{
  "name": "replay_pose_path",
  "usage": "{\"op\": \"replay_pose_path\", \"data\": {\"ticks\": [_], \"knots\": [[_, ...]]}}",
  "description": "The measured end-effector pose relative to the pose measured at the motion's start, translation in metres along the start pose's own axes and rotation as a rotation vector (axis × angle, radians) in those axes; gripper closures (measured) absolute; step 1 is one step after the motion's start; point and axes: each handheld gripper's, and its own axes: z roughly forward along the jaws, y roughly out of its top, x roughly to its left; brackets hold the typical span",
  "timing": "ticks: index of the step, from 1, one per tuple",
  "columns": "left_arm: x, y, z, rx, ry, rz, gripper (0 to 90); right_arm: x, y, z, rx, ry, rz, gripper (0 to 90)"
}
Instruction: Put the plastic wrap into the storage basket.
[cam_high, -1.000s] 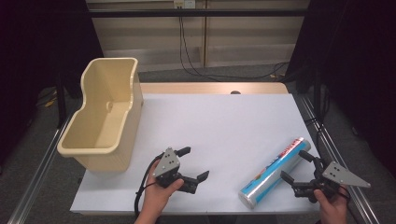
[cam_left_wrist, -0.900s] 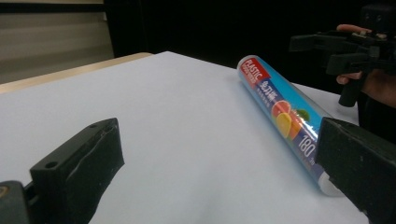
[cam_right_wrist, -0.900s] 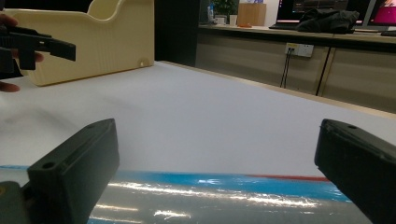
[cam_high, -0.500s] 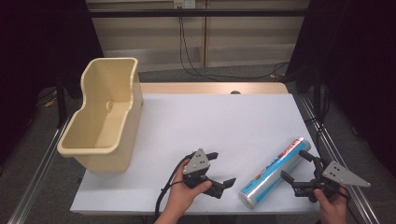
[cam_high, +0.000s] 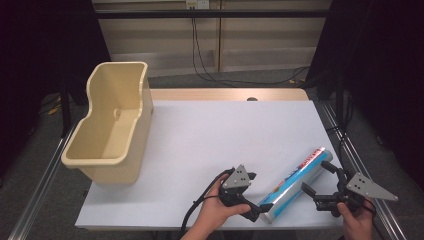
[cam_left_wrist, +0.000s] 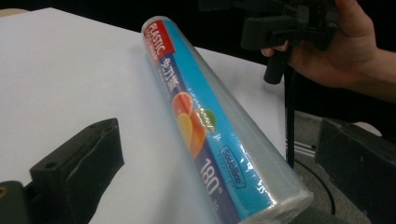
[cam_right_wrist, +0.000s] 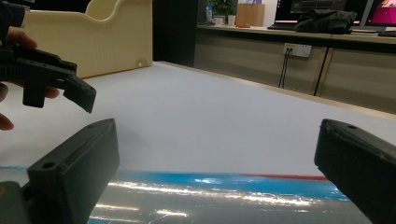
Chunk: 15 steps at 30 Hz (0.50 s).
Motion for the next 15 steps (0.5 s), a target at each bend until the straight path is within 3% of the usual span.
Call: {"op": "replay_pose_path", "data": {"ticks": [7, 15], "knots": [[-0.007, 0.003, 0.012, 0.051, -0.017, 0.006, 0.6, 0.000, 0.000, 0.000, -0.001, 0.001, -0.002, 0.0], [-0.013, 0.002, 0.029, 0.127, 0.001, -0.013, 0.5, -0.001, 0.000, 0.000, -0.002, 0.001, 0.002, 0.0]]}}
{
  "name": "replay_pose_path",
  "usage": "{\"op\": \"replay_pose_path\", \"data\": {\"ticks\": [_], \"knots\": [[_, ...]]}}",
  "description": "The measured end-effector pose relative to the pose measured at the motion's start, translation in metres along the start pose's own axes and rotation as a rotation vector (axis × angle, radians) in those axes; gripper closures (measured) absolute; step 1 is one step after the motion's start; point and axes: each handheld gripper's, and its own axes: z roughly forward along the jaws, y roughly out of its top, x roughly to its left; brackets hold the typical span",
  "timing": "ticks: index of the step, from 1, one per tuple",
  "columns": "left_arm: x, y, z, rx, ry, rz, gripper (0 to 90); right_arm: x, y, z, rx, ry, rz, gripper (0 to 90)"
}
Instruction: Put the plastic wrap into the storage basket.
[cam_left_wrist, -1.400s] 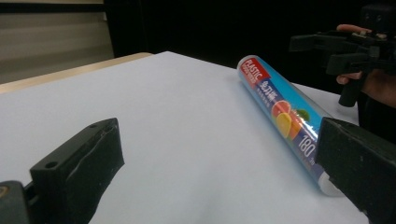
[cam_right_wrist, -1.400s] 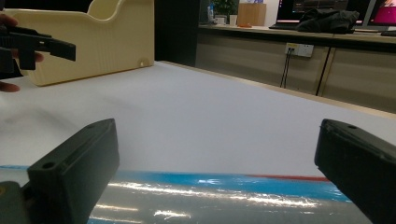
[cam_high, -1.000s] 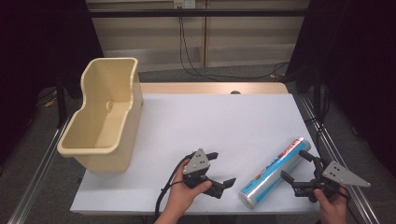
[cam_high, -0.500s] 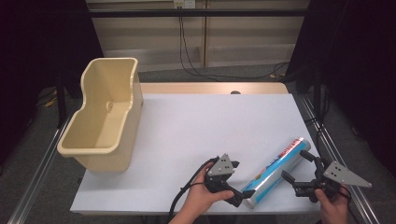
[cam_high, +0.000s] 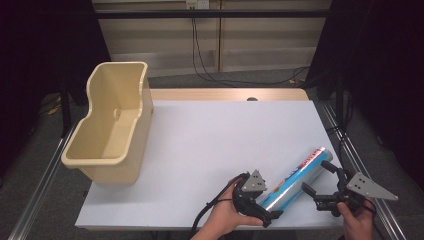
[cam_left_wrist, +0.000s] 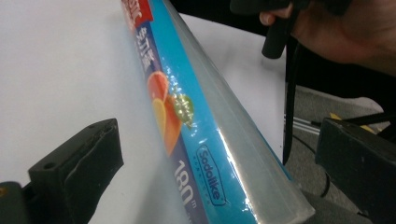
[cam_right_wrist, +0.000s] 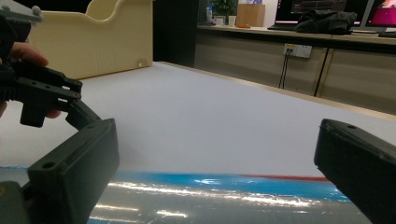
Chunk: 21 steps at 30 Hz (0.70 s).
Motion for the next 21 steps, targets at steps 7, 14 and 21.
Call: {"op": "replay_pose_path", "data": {"ticks": [7, 14, 21], "knots": [[-0.003, -0.002, 0.010, 0.032, 0.011, 0.003, 1.4, 0.000, 0.000, 0.000, 0.001, 0.000, -0.003, 0.0], [-0.003, -0.005, 0.016, 0.066, 0.035, 0.020, 2.4, -0.001, 0.000, 0.000, 0.002, 0.001, -0.003, 0.0], [-0.002, -0.007, 0.018, 0.078, 0.046, 0.013, 4.7, -0.001, 0.000, -0.001, 0.000, -0.002, -0.004, 0.0]]}}
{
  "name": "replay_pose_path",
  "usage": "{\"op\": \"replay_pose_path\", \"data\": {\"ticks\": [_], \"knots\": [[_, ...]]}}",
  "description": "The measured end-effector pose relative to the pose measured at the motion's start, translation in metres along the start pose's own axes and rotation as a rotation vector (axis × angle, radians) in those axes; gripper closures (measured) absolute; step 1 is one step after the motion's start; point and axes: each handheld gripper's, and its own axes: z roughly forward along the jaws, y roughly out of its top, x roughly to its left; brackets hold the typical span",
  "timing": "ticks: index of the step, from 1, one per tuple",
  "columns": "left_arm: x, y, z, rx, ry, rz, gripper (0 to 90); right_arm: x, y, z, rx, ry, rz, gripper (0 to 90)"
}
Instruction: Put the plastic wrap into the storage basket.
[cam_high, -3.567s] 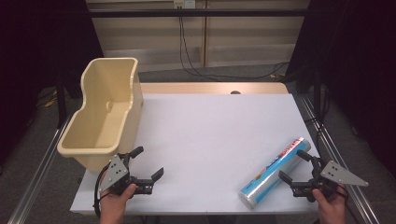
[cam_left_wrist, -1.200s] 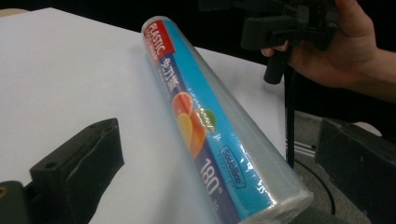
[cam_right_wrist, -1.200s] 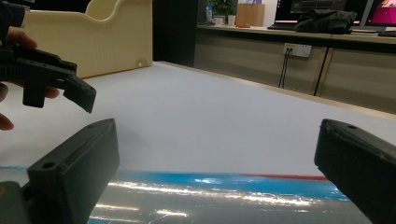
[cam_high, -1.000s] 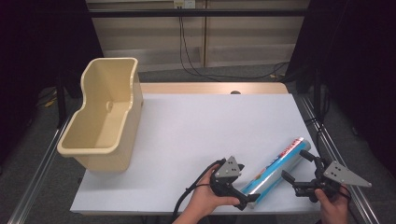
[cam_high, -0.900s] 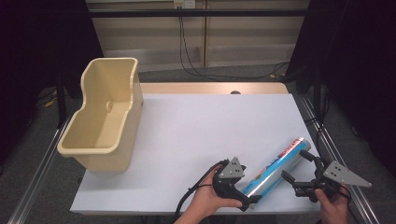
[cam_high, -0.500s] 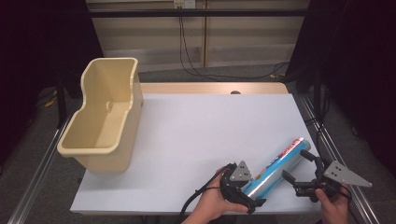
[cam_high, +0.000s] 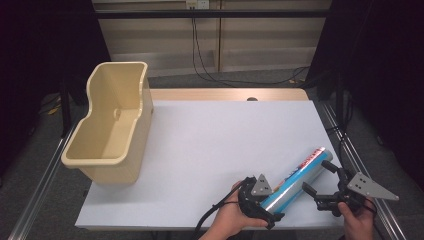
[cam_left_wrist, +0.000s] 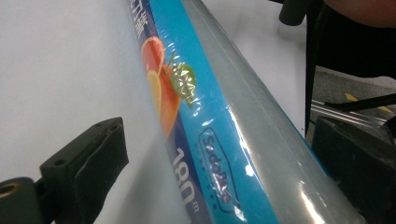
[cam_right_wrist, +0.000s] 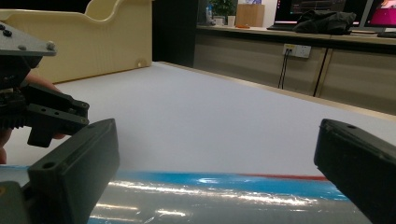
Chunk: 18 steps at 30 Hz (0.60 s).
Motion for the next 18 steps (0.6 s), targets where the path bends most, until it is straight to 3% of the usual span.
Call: {"op": "replay_pose_path", "data": {"ticks": [6, 12, 18], "knots": [[0.001, 0.000, -0.001, 0.004, -0.006, -0.010, 8.5, 0.001, 0.000, 0.001, 0.001, 0.003, -0.001, 0.0], [0.004, 0.001, -0.010, -0.011, -0.029, -0.043, 22.1, 0.001, 0.000, 0.000, 0.002, 0.000, -0.001, 0.0], [0.008, -0.002, -0.013, -0.002, -0.003, -0.082, 26.0, 0.001, 0.000, 0.000, 0.005, 0.001, -0.007, 0.0]]}}
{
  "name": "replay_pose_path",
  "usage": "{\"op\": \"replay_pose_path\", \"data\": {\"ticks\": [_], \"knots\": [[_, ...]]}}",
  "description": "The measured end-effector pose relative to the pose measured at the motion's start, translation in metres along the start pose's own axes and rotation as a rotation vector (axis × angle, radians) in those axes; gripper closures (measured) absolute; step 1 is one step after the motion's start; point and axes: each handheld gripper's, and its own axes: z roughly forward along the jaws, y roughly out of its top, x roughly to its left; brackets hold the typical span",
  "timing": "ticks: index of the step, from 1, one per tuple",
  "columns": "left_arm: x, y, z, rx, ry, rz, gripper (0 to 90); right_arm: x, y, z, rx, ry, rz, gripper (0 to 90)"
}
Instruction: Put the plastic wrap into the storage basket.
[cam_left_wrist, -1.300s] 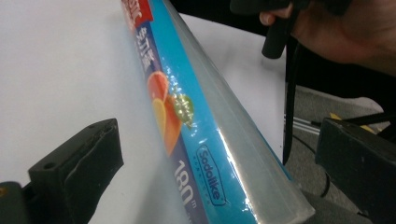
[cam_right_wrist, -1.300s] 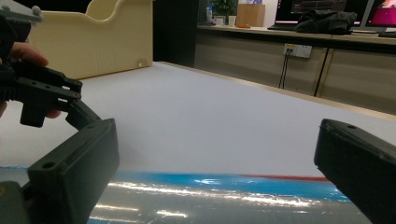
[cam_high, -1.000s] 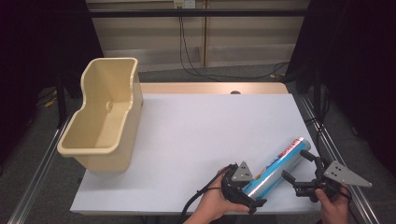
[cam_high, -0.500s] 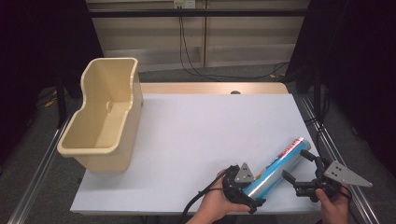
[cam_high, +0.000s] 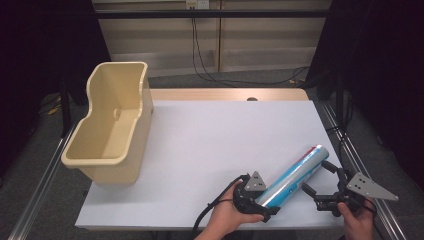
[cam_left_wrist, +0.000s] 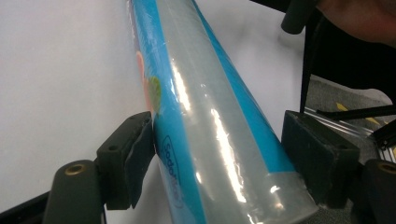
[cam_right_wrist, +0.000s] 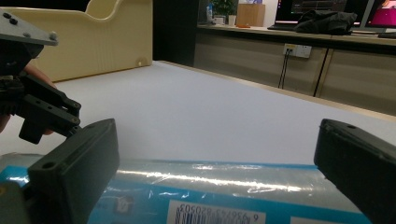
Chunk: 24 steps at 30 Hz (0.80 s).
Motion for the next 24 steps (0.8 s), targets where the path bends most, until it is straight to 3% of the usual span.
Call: {"op": "replay_pose_path", "data": {"ticks": [4, 8, 14, 22, 24], "knots": [[0.001, -0.003, 0.002, 0.023, 0.017, 0.006, 22.7, 0.000, 0.000, 0.000, 0.001, 0.000, -0.001, 0.0], [0.003, -0.003, -0.003, 0.021, 0.028, -0.040, 25.3, -0.001, 0.000, -0.001, 0.001, -0.002, 0.002, 0.0], [0.006, 0.000, -0.012, 0.026, 0.060, -0.077, 29.9, 0.000, 0.000, 0.000, 0.002, 0.001, 0.000, 0.0], [0.013, 0.000, -0.022, 0.029, 0.107, -0.063, 32.3, 0.000, -0.001, -0.001, 0.003, -0.002, 0.002, 0.0], [0.018, 0.000, -0.027, 0.027, 0.115, -0.076, 32.7, -0.001, -0.001, -0.001, 0.002, -0.003, -0.001, 0.0]]}}
